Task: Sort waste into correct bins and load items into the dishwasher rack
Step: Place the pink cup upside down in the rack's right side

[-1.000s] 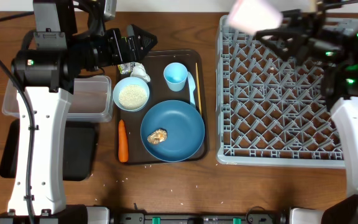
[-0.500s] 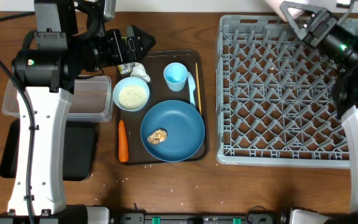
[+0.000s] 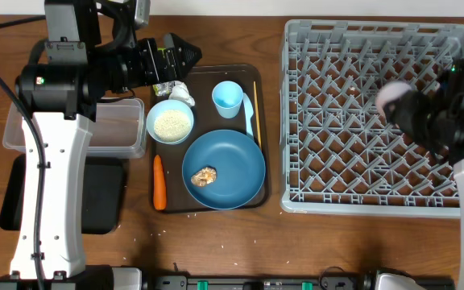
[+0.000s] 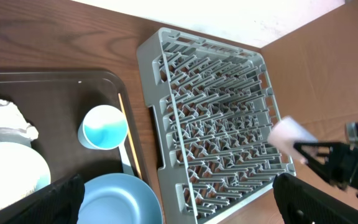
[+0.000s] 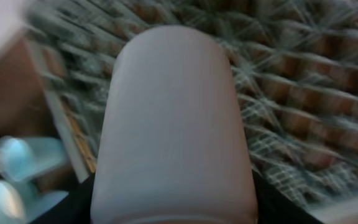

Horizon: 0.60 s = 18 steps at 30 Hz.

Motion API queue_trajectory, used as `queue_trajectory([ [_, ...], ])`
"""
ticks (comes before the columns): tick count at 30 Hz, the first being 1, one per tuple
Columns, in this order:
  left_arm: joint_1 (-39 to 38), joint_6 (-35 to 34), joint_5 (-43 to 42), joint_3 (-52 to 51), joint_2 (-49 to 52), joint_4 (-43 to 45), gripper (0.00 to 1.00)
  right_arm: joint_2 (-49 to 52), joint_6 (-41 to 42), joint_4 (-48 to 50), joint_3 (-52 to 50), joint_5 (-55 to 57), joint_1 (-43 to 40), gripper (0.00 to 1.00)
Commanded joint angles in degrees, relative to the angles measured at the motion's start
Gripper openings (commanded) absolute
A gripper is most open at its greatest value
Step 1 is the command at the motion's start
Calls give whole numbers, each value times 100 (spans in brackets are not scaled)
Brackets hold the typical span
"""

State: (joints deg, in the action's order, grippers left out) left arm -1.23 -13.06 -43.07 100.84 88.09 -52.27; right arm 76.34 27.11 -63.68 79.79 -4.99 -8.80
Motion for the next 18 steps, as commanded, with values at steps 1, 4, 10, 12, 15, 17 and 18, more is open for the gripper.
queue_trajectory([
  [1, 9, 101, 31, 37, -2, 2, 98, -114, -483, -522, 192, 887, -236, 45],
  [4, 9, 101, 31, 37, -2, 0, 98, -22, -693, -970, 190, 745, -715, 45],
  [10, 9, 101, 28, 37, -2, -2, 98, 413, -1003, -1147, 190, 601, -1558, 45],
  [12, 9, 101, 28, 37, -2, 0, 98, 623, -1005, -1029, 190, 603, -1722, 45],
  [15, 9, 101, 28, 33, -2, -2, 98, 964, -1005, -813, 190, 601, -1808, 46],
  [17, 9, 101, 28, 33, -2, -22, 98, 1233, -1005, -780, 190, 501, -1810, 47],
  [18, 9, 98, 28, 33, -2, -42, 98, 1353, -1005, -782, 190, 385, -1810, 48],
])
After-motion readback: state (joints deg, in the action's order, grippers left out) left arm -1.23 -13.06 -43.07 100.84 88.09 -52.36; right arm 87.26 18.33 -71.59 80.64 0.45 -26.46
